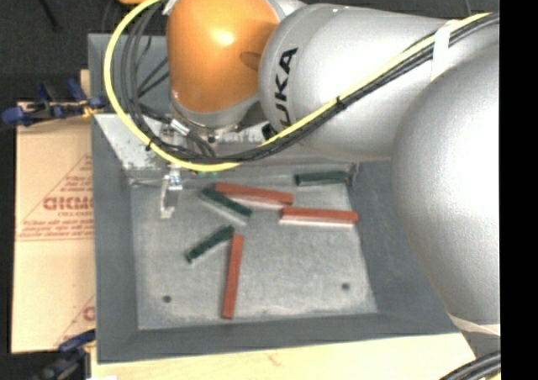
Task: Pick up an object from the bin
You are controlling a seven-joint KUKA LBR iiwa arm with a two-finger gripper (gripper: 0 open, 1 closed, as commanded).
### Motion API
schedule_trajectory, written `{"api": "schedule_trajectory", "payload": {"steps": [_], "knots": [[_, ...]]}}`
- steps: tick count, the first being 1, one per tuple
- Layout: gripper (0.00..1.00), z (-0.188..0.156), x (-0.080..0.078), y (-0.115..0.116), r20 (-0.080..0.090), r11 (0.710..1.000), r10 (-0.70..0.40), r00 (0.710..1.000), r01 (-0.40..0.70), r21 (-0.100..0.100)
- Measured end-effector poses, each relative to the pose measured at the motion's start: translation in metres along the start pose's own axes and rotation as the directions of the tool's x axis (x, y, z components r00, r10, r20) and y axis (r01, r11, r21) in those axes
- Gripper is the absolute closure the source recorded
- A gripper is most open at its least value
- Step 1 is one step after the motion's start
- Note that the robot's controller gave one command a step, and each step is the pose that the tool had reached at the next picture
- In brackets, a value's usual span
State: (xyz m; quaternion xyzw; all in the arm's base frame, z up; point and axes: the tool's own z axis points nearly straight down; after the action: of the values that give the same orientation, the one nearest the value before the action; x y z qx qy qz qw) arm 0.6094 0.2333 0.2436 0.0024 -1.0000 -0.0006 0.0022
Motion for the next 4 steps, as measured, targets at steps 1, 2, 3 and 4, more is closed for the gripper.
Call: {"api": "schedule_trajectory", "payload": {"steps": [1, 2, 3, 4], "knots": [[0.00, -0.005, -0.002, -0.001, 0.008, 1.000, 0.004, 1.000, -0.004, -0.002], [1.00, 0.091, 0.041, -0.063, 0.007, 0.992, -0.129, 0.992, 0.129, 0.001], [0.00, 0.091, 0.041, -0.062, 0.006, 0.992, -0.127, 0.992, 0.127, 0.000], [0.00, 0.091, 0.041, -0.062, 0.006, 0.992, -0.127, 0.992, 0.127, -0.001]]}}
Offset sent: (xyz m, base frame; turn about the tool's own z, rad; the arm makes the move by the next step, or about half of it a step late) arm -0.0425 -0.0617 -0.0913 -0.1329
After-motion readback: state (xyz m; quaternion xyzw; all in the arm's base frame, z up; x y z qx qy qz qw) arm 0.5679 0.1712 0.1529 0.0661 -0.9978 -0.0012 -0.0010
